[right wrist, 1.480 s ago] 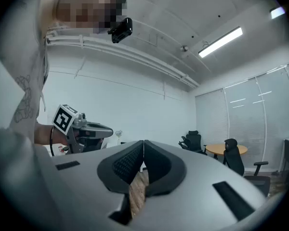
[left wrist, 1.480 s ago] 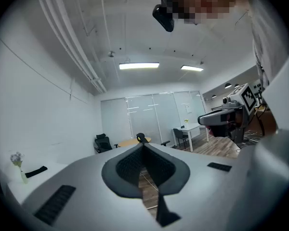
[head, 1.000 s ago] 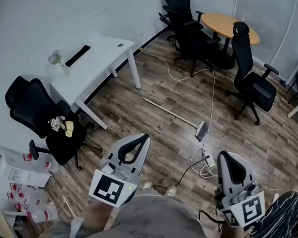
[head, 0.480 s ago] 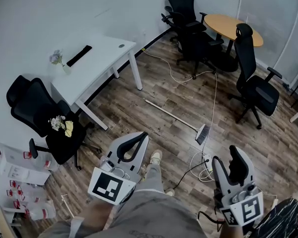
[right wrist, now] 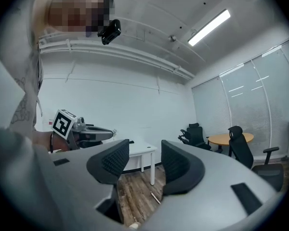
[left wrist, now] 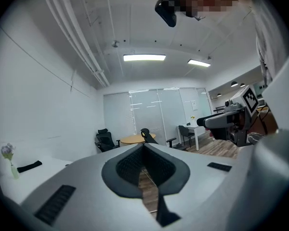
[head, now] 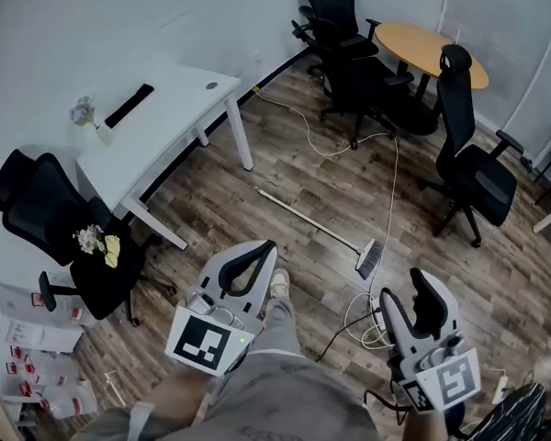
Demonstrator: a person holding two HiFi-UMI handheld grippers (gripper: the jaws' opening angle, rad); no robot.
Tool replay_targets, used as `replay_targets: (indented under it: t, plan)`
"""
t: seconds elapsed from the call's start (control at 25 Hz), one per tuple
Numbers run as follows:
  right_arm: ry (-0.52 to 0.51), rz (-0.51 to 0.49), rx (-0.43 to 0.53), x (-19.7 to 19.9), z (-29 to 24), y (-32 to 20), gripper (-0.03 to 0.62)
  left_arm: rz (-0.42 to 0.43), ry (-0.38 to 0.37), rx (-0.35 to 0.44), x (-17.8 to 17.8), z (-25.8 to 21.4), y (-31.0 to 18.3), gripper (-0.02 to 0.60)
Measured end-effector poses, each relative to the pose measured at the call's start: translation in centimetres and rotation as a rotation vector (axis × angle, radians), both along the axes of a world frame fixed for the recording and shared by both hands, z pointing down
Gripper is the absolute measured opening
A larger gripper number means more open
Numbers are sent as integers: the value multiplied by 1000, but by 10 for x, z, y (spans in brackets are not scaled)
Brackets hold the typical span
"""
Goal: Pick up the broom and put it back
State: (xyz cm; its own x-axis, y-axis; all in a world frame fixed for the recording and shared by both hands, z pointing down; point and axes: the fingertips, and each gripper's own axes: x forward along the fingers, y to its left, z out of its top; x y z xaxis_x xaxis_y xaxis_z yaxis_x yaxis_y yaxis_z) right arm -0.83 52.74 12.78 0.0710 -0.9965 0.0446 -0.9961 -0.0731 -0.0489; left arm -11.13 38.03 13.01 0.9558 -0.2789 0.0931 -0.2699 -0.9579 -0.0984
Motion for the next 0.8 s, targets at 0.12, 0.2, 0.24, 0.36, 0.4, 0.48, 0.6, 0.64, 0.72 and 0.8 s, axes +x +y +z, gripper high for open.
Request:
replay_targets:
  t: [0.12,0.2,0.24,0.36,0.4,0.48,0.6,0.64,0.72,0.8]
  plan:
    - [8,-21,-39,16,7,-42,210,-5,-5,-33,18,7,-38,15]
    - [5,-26,-60,30,13,-74,210,-11,-17,-41,32,12,-67,15]
    - [0,-27,-69,37,16,-90,210,-11,-23,-40,39,14,-82,15]
    - [-23,-34,-95,57,23,-141,210,-4,-43,-42,57,18,-128,15]
    - [-26,-36,-105,63,23,-160,210,-2,-53,-45,62,19,-144,15]
    - [-21,-32,-124,76,19,-199,210,0,-73,-51,72,21,-179,15]
    - [-18,-40,-151,95,22,-253,210,10,-95,-48,89,26,-228,15]
    - [-17,-44,-158,101,23,-269,210,16,-106,-41,95,28,-243,15]
    - [-16,-53,-171,113,26,-301,210,26,-130,-25,106,33,-271,15]
    - [-19,-65,-181,123,30,-329,212,23,-142,-28,116,38,-297,15]
